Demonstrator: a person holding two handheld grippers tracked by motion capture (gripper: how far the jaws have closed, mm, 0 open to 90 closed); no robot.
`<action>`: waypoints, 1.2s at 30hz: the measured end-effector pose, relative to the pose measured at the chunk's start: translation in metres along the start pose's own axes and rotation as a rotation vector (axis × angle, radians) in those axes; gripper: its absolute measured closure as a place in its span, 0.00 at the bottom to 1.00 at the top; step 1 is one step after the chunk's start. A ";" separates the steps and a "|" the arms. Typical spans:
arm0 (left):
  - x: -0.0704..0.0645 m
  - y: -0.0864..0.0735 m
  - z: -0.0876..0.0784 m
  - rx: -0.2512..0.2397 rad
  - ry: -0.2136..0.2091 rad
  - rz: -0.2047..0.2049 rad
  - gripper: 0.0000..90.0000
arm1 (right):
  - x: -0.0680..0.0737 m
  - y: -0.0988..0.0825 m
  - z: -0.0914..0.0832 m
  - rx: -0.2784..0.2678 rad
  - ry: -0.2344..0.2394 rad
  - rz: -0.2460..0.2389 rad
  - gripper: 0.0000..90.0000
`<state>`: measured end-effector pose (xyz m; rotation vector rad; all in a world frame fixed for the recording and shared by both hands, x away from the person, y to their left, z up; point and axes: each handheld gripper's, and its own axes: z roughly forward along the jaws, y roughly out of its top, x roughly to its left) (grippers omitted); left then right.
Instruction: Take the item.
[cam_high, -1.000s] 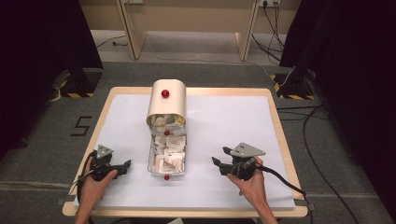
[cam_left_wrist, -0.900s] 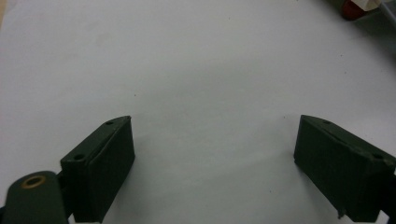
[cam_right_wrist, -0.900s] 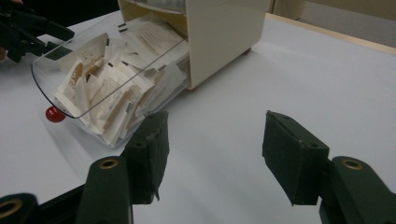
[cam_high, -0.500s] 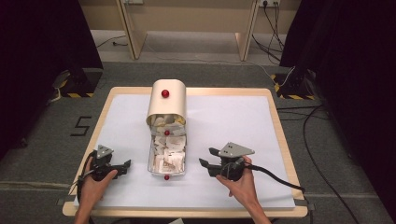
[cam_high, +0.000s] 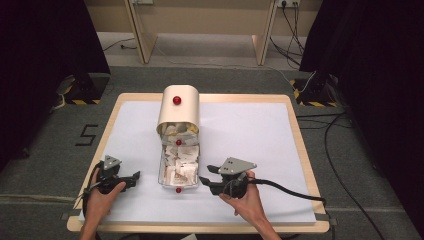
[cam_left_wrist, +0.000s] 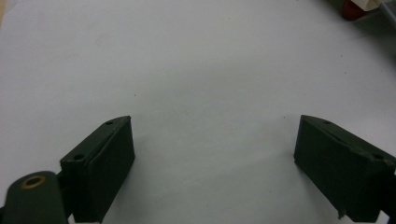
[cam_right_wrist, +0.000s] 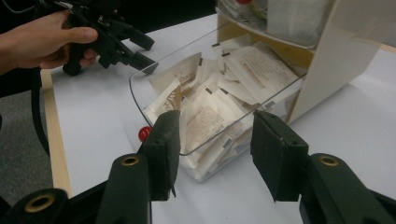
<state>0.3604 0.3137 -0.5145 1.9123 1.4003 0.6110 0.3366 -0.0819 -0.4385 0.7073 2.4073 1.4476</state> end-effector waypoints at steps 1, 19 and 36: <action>0.000 0.000 0.000 -0.001 0.000 -0.001 0.13 | 0.001 0.001 0.002 -0.001 0.008 -0.008 0.61; 0.000 0.000 0.000 -0.001 -0.002 -0.002 0.13 | 0.010 0.011 0.035 0.012 0.078 -0.031 0.69; 0.000 0.000 0.000 0.000 -0.001 0.000 0.13 | 0.007 0.003 0.054 0.036 0.082 0.006 0.75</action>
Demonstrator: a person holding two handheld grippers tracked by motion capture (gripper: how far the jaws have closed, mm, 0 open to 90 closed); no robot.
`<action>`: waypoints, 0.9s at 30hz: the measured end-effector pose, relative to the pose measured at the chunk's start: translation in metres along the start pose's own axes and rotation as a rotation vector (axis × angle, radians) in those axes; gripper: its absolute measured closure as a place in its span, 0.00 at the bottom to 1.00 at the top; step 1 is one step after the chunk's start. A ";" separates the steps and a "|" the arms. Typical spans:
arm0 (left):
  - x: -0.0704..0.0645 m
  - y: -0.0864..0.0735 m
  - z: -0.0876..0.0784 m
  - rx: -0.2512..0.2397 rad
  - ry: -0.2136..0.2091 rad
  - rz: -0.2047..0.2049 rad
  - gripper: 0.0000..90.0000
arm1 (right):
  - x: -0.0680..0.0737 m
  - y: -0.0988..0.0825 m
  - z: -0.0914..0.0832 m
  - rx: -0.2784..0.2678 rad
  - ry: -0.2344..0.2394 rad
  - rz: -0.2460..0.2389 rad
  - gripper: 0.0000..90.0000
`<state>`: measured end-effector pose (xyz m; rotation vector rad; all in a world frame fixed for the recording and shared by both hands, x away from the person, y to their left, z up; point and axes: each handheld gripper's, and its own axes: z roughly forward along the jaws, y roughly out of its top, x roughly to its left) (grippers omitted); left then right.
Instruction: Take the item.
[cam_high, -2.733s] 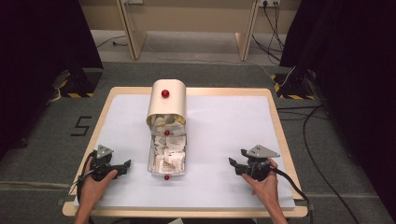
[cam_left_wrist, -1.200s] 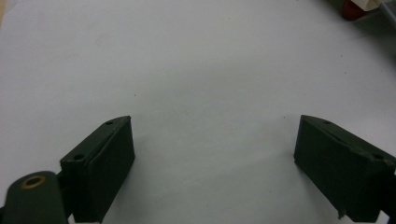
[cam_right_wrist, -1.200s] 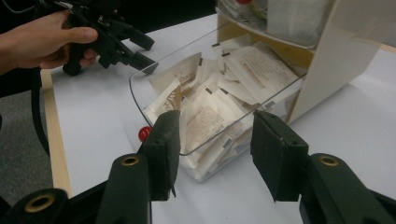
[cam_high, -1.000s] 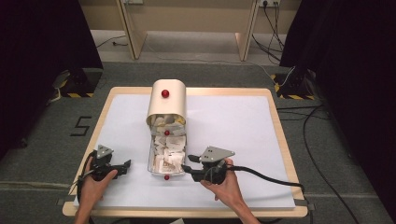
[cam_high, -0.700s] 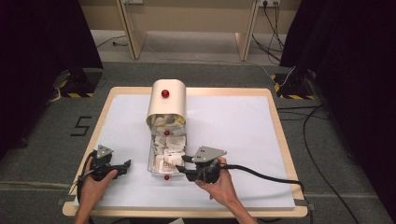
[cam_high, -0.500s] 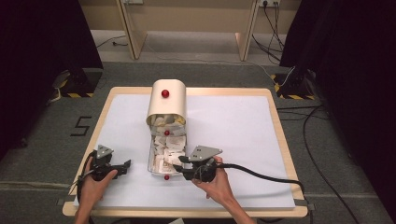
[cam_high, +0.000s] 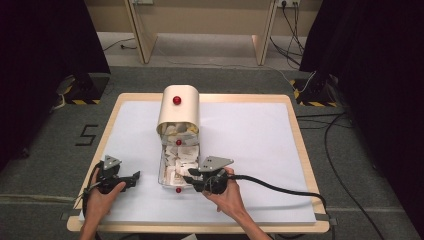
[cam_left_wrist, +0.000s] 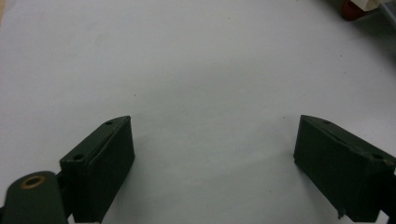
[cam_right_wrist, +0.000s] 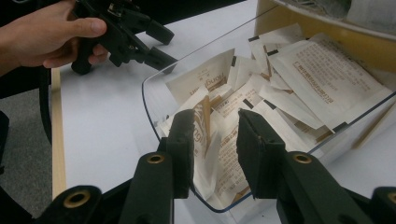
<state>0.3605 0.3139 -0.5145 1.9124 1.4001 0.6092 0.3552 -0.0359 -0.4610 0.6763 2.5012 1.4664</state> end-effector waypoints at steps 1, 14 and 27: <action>0.000 0.000 0.000 0.000 0.000 0.000 0.13 | 0.000 0.000 0.000 0.000 0.000 0.000 0.75; 0.000 0.000 0.000 0.000 0.000 0.000 0.13 | 0.005 -0.003 0.016 0.035 -0.007 -0.065 0.93; 0.000 0.000 0.000 -0.001 0.000 0.000 0.13 | 0.002 0.012 -0.004 -0.050 -0.028 -0.070 0.97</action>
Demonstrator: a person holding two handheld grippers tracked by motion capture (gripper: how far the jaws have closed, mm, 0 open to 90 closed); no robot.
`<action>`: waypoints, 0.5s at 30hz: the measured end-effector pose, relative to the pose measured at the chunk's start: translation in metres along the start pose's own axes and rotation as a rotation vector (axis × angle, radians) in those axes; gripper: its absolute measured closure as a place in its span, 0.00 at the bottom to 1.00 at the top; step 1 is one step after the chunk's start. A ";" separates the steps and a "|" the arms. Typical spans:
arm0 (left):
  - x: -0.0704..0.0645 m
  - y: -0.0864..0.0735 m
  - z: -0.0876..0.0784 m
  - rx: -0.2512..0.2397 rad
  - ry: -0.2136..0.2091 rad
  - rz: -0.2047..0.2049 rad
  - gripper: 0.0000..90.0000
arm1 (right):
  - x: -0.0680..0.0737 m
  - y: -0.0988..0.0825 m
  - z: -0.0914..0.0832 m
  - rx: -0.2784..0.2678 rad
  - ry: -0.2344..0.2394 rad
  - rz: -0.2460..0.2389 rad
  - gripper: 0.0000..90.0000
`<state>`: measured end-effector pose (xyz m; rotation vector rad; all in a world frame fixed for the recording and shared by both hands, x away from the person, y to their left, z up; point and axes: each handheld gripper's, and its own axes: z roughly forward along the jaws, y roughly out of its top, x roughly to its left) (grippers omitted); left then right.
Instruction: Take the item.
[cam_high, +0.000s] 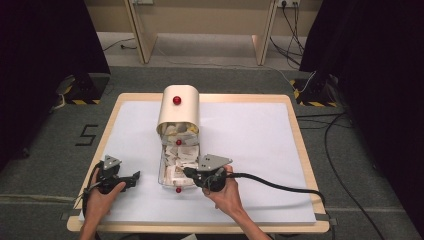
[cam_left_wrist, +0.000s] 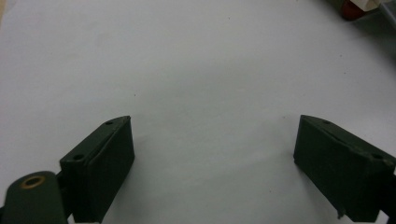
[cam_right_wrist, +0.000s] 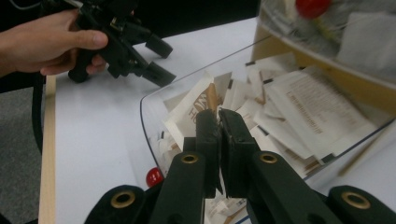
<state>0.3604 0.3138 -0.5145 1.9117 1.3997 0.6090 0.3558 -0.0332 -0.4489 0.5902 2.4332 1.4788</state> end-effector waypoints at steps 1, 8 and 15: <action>0.000 0.000 0.000 -0.001 0.000 -0.001 0.13 | -0.001 0.002 -0.002 -0.008 -0.005 -0.002 0.97; 0.000 0.000 0.000 0.000 -0.001 0.000 0.13 | -0.010 0.007 -0.014 -0.039 -0.025 0.007 0.97; 0.000 0.000 0.000 -0.001 -0.001 -0.002 0.13 | -0.018 0.010 -0.024 -0.061 -0.033 0.036 0.97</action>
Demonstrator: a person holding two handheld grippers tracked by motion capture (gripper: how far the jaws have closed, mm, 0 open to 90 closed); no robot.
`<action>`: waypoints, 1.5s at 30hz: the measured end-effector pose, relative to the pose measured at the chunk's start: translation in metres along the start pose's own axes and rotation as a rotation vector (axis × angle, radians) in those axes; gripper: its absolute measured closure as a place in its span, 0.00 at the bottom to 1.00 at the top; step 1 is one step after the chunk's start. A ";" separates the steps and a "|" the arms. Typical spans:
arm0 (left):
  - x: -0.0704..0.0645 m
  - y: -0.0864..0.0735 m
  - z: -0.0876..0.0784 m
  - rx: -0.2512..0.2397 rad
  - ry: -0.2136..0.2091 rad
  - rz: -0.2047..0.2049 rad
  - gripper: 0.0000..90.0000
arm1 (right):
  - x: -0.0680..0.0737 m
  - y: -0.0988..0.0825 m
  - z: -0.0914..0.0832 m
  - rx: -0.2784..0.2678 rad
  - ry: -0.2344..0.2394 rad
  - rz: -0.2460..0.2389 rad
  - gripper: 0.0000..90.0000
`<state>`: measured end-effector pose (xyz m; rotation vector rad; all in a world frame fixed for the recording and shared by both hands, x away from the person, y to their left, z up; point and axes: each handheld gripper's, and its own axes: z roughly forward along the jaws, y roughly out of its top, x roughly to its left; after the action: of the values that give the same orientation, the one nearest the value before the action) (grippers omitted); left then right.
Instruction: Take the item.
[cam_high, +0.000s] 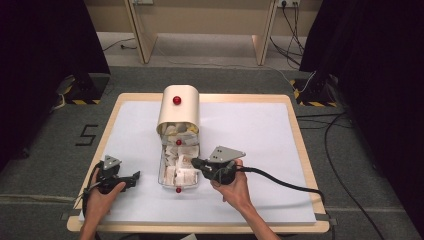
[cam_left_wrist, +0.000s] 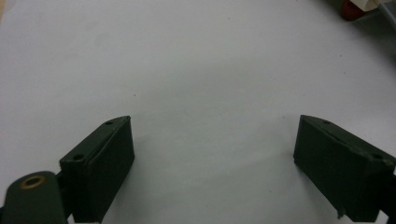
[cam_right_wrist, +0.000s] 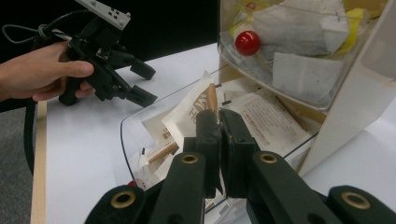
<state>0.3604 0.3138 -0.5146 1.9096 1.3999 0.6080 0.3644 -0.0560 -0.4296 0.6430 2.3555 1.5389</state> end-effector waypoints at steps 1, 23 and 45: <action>0.000 0.000 0.000 0.001 0.000 0.001 0.13 | 0.000 0.000 0.000 0.000 0.000 0.000 0.97; 0.000 0.000 0.000 0.001 0.000 0.001 0.13 | -0.020 0.010 -0.027 -0.021 -0.070 0.019 0.97; 0.000 0.000 0.000 0.000 -0.001 0.001 0.13 | -0.055 0.001 -0.060 -0.051 -0.166 0.090 0.96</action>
<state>0.3604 0.3141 -0.5146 1.9107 1.3988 0.6072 0.3860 -0.1303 -0.4058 0.8408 2.1864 1.5133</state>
